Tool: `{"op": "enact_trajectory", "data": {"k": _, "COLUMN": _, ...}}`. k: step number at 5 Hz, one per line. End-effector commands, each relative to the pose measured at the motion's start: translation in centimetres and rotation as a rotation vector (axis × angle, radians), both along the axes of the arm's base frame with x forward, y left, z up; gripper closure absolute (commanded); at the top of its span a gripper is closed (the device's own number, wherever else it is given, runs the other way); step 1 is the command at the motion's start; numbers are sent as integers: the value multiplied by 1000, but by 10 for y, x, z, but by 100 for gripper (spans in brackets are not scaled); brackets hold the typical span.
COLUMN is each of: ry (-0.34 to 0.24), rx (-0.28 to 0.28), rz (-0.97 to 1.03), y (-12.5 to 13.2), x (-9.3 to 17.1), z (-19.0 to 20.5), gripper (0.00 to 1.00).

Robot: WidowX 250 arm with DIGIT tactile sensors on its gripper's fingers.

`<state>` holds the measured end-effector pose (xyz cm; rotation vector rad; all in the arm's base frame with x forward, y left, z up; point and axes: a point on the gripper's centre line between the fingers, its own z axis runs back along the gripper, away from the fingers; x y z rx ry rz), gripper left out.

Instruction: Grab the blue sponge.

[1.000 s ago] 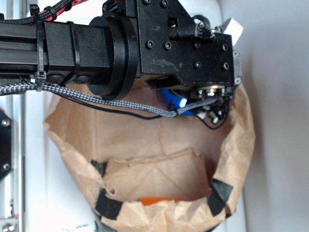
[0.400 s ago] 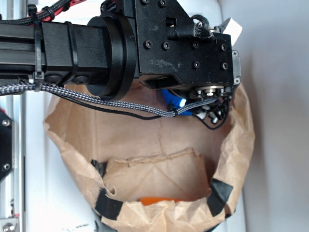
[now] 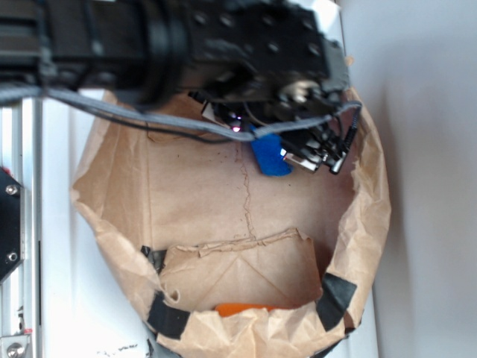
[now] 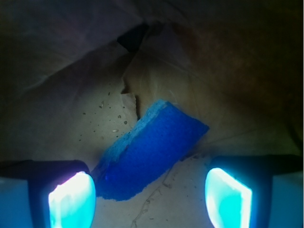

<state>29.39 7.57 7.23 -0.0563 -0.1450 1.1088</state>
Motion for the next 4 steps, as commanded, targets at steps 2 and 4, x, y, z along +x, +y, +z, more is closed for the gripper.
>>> {"op": "enact_trajectory", "data": {"k": 2, "ry": -159, "rx": 62, "rz": 37, "y": 11, "x": 9, "z": -8, "gripper": 0}}
{"op": "enact_trajectory", "data": {"k": 4, "ry": -128, "rx": 114, "rz": 78, "y": 7, "x": 20, "z": -27, "gripper": 100}}
